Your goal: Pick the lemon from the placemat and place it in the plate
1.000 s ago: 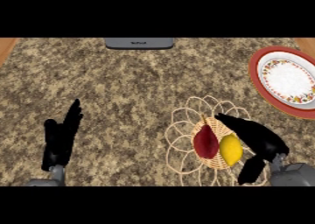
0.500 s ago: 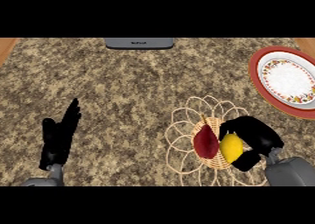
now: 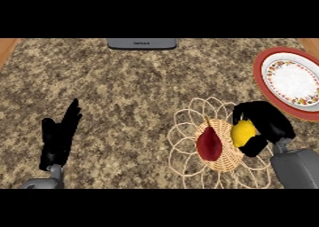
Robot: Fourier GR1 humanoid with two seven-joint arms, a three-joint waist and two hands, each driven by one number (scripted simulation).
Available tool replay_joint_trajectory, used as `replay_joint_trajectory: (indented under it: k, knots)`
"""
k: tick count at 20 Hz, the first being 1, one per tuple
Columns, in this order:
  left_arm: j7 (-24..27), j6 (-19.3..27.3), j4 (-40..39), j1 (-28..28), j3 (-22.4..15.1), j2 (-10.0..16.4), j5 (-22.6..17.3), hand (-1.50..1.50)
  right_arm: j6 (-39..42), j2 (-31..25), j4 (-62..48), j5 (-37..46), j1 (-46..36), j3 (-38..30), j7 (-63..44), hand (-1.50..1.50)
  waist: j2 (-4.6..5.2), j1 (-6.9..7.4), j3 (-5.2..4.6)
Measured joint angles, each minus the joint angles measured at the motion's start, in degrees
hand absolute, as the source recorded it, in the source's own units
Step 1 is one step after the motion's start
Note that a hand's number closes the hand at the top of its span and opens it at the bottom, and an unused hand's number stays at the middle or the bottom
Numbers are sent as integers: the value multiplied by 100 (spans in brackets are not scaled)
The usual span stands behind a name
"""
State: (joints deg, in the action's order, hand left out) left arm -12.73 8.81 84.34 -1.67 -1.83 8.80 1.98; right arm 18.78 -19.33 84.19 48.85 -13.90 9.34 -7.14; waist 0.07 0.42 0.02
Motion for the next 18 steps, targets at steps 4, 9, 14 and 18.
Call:
replay_joint_trajectory:
  k: [4,9,14,18]
  knots:
    - [-12,-15,-4,-92,-91,-51,52,0,-692,301,-899,251,-939,-590,-653,150,48,144,4]
    - [-44,37,-12,-102,-134,-122,113,0,-1540,291,-1917,492,-1983,-1107,-760,150,44,143,4]
    - [-4,42,-28,-89,-80,-113,113,0,-2455,183,-1945,712,-2444,-1495,-958,150,18,67,1]
    - [-84,48,103,4,-92,-130,127,0,-2883,19,-2084,895,-2708,-1761,-1218,150,5,38,-1]
